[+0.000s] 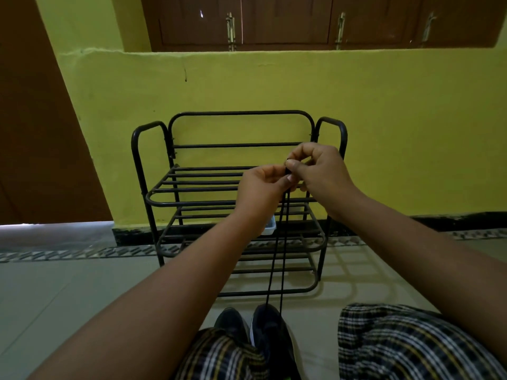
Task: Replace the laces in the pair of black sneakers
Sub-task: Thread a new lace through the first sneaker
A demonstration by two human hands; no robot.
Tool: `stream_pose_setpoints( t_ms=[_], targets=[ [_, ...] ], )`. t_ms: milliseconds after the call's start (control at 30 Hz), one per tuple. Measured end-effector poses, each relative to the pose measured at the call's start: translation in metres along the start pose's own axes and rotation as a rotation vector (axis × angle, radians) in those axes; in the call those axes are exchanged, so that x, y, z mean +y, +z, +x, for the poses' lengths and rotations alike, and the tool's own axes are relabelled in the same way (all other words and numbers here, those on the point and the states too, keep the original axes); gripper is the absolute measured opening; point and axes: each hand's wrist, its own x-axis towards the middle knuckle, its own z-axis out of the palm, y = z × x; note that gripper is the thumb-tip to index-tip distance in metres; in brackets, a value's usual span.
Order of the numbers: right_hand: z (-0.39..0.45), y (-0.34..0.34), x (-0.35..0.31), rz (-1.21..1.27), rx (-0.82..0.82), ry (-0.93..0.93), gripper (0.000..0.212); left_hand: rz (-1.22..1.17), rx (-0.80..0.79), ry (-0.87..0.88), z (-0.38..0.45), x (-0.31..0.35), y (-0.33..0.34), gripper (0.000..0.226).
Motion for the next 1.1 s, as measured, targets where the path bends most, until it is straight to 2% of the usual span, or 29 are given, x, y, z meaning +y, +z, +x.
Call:
stream_pose_setpoints(
  t_ms=[367,533,633,767,833,933,1000,1100],
  targets=[
    [0.027,0.019,0.026,0.122,0.014,0.144,0.019,0.239,-0.102,-0.053,0.024,-0.044,-0.014,0.012],
    [0.019,0.033,0.068,0.237,-0.038,0.265,0.018,0.268,-0.147,-0.16,0.017,-0.106,-0.03,0.015],
    [-0.005,0.05,0.118,0.178,-0.015,0.401,0.019,0.268,-0.139,-0.27,-0.003,-0.164,-0.042,0.021],
    [-0.049,0.076,0.174,0.151,-0.232,0.53,0.017,0.165,-0.058,-0.434,-0.028,-0.221,-0.046,0.028],
    [-0.057,0.079,0.193,0.152,-0.246,0.587,0.02,0.165,-0.053,-0.452,-0.034,-0.235,-0.046,0.029],
    [-0.051,0.072,0.22,-0.005,-0.056,0.615,0.021,0.232,0.071,-0.409,-0.034,-0.249,-0.053,0.032],
    [-0.049,0.065,0.238,-0.133,0.08,0.581,0.024,0.25,0.245,-0.368,-0.03,-0.259,-0.06,0.034],
    [-0.059,0.059,0.253,-0.215,0.195,0.518,0.019,0.196,0.573,-0.382,-0.025,-0.268,-0.072,0.034]
  ],
)
